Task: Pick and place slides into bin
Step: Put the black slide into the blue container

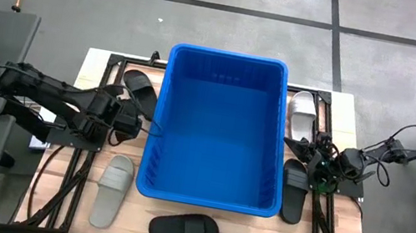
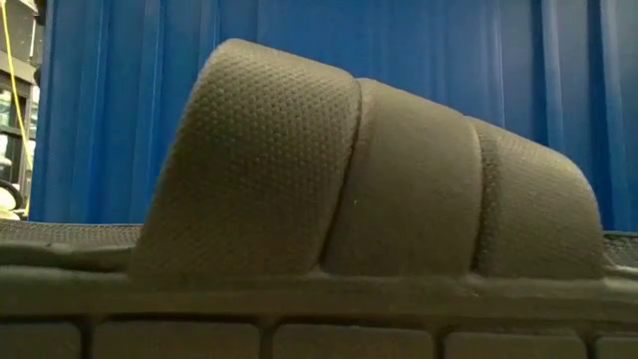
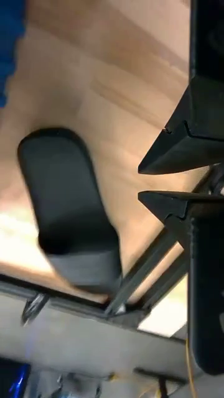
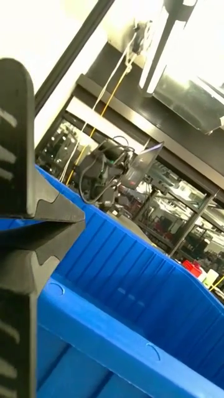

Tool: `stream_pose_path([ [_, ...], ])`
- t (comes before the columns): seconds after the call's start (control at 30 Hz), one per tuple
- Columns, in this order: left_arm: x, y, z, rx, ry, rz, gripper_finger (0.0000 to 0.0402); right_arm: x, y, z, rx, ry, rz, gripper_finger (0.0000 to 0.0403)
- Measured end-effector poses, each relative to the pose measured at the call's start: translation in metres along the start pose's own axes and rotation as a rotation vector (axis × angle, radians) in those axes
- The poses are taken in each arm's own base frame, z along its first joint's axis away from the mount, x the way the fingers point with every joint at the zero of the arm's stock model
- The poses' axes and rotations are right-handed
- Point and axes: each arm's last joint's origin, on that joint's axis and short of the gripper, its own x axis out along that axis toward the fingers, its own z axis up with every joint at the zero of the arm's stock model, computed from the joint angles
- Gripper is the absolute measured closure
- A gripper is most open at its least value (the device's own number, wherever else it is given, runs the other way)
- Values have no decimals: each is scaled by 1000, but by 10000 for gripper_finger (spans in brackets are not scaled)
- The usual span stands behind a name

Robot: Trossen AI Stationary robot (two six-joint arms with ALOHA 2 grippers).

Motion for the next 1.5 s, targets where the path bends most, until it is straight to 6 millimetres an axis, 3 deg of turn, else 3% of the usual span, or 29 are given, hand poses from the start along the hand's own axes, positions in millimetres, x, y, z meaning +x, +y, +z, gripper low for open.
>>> stream_pose_path([
  [0.2,5,4,5,-65,49,48,355,0,0,0,46,0,-3,402],
  [0.33,1,7,20,-171,-2,-56,355,0,-2,-1,77,-11,-27,402],
  [0.63,7,14,35,-327,-73,-51,355,0,-5,-1,84,-44,-86,402],
  [0.87,8,19,41,-181,-168,174,355,0,-6,-2,90,-40,-91,402],
  [1.0,10,21,45,-168,-188,193,355,0,-7,-3,90,-35,-97,402],
  [1.2,35,18,35,-174,-83,141,355,0,-7,-4,77,-7,-94,402],
  [1.5,62,20,66,-242,-79,32,355,0,-8,-6,85,19,-87,402],
])
